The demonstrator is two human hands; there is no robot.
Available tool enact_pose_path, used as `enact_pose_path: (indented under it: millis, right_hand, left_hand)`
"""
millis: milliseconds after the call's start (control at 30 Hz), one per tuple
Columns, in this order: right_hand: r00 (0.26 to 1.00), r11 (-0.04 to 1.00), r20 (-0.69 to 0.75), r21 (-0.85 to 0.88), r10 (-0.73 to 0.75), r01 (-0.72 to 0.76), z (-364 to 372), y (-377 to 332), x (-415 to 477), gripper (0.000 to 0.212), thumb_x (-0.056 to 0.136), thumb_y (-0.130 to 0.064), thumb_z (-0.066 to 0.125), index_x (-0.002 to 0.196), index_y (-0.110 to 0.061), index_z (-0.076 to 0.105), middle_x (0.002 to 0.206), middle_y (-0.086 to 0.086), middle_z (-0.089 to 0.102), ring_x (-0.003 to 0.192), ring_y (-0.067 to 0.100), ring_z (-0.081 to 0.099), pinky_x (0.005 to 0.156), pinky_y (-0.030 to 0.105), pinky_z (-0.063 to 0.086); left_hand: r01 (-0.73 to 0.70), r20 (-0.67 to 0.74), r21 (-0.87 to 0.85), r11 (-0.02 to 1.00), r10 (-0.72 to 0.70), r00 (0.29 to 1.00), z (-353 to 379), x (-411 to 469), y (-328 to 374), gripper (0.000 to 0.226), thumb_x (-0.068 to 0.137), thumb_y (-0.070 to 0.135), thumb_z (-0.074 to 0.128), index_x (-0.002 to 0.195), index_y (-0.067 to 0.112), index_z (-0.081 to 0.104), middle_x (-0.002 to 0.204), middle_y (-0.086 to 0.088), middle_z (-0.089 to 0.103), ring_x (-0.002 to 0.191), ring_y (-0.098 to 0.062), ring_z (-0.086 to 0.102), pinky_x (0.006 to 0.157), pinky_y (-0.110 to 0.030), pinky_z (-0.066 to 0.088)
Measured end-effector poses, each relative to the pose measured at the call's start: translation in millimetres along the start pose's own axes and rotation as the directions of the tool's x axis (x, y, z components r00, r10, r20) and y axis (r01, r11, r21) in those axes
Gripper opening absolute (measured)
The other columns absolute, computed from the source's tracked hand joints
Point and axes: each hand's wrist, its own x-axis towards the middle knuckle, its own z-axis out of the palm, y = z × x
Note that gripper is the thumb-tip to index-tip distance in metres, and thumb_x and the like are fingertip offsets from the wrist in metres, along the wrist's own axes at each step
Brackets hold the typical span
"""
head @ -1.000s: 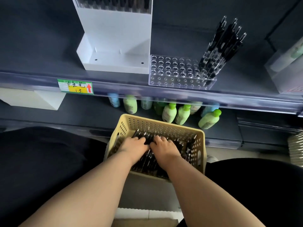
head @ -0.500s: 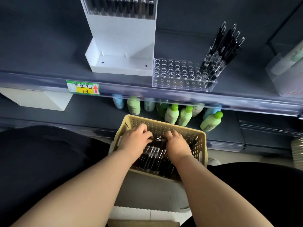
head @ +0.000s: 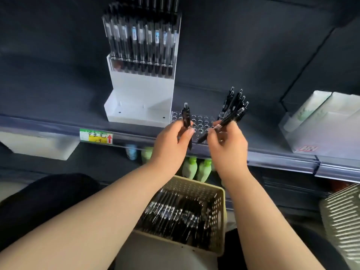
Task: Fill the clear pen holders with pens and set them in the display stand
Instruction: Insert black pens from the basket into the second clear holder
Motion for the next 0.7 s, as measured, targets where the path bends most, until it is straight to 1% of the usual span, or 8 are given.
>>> enact_pose_path:
  millis: [133, 233, 300, 367, 433, 500, 600, 700]
  right_hand:
    - [0.995, 0.999, -0.090, 0.013, -0.050, 0.051, -32.4, -22.5, 45.4, 0.028, 0.083, -0.019, 0.061, 0.092, -0.036, 0.041, 0.075, -0.018, 0.061, 0.067, -0.006, 0.058, 0.057, 0.004, 0.039]
    - [0.988, 0.994, -0.115, -0.055, -0.102, 0.096, -47.0, -32.6, 80.4, 0.017, 0.085, -0.025, 0.059, 0.086, -0.034, 0.045, 0.068, -0.018, 0.061, 0.065, -0.008, 0.059, 0.056, 0.004, 0.038]
    - [0.989, 0.987, -0.094, -0.128, -0.115, 0.102, -51.5, -33.3, 101.3, 0.010, 0.087, -0.033, 0.053, 0.080, -0.027, 0.050, 0.069, -0.011, 0.065, 0.068, 0.001, 0.061, 0.059, 0.013, 0.042]
    - [0.990, 0.969, -0.055, -0.219, -0.129, 0.114, -52.3, -27.9, 111.6, 0.023, 0.089, -0.037, 0.050, 0.080, -0.017, 0.054, 0.071, -0.001, 0.066, 0.070, 0.013, 0.060, 0.061, 0.027, 0.044]
    - [0.988, 0.952, -0.041, -0.277, -0.148, 0.131, -51.2, -20.6, 116.8, 0.022, 0.088, -0.033, 0.054, 0.079, -0.013, 0.054, 0.071, -0.003, 0.063, 0.070, 0.017, 0.057, 0.060, 0.030, 0.038]
    - [0.987, 0.948, -0.039, -0.286, -0.155, 0.138, -50.2, -14.8, 118.6, 0.012, 0.084, -0.026, 0.061, 0.083, -0.019, 0.051, 0.068, -0.013, 0.057, 0.067, 0.006, 0.055, 0.059, 0.019, 0.036]
    - [0.988, 0.963, -0.048, -0.236, -0.149, 0.134, -52.0, -12.6, 120.2, 0.015, 0.081, -0.021, 0.063, 0.087, -0.026, 0.050, 0.066, -0.020, 0.054, 0.064, -0.012, 0.053, 0.056, -0.001, 0.034]
    - [0.987, 0.968, -0.048, -0.208, -0.151, 0.138, -52.5, -12.8, 120.0, 0.010, 0.082, -0.025, 0.062, 0.083, -0.028, 0.052, 0.063, -0.019, 0.056, 0.064, -0.014, 0.053, 0.055, -0.001, 0.034]
  left_hand:
    - [-0.058, -0.017, -0.004, 0.998, 0.058, 0.998, -4.6, 37.2, 26.7, 0.016, 0.089, 0.028, 0.059, 0.104, 0.025, 0.064, 0.091, 0.007, 0.066, 0.082, -0.009, 0.059, 0.073, -0.024, 0.047]
    - [-0.107, 0.008, -0.006, 0.994, 0.107, 0.994, 0.7, 63.8, 42.9, 0.014, 0.084, 0.027, 0.065, 0.097, 0.029, 0.058, 0.085, 0.011, 0.065, 0.076, -0.010, 0.061, 0.072, -0.032, 0.051]
    - [-0.126, 0.022, -0.018, 0.992, 0.126, 0.992, 8.4, 78.0, 49.2, 0.022, 0.082, 0.027, 0.067, 0.095, 0.034, 0.051, 0.085, 0.013, 0.065, 0.075, -0.009, 0.062, 0.071, -0.033, 0.052]
    - [-0.132, 0.026, -0.030, 0.991, 0.133, 0.991, 16.5, 85.5, 50.2, 0.022, 0.081, 0.030, 0.069, 0.092, 0.035, 0.051, 0.085, 0.015, 0.065, 0.074, -0.006, 0.062, 0.071, -0.032, 0.053]
    - [-0.124, 0.035, -0.045, 0.991, 0.125, 0.991, 25.3, 90.1, 46.8, 0.016, 0.081, 0.032, 0.068, 0.092, 0.032, 0.055, 0.085, 0.016, 0.065, 0.073, -0.005, 0.062, 0.071, -0.031, 0.053]
    - [-0.122, 0.057, -0.062, 0.991, 0.125, 0.990, 32.0, 92.3, 44.3, 0.017, 0.083, 0.030, 0.067, 0.099, 0.028, 0.061, 0.088, 0.012, 0.066, 0.076, -0.008, 0.063, 0.073, -0.033, 0.052]
    - [-0.123, 0.079, -0.121, 0.985, 0.133, 0.988, 38.0, 92.6, 44.6, 0.026, 0.085, 0.029, 0.065, 0.109, 0.022, 0.063, 0.094, 0.005, 0.067, 0.085, -0.013, 0.064, 0.078, -0.037, 0.052]
    - [-0.107, 0.088, -0.141, 0.984, 0.120, 0.989, 42.1, 89.0, 43.3, 0.027, 0.087, 0.033, 0.061, 0.111, 0.020, 0.062, 0.094, 0.002, 0.067, 0.085, -0.016, 0.064, 0.079, -0.039, 0.052]
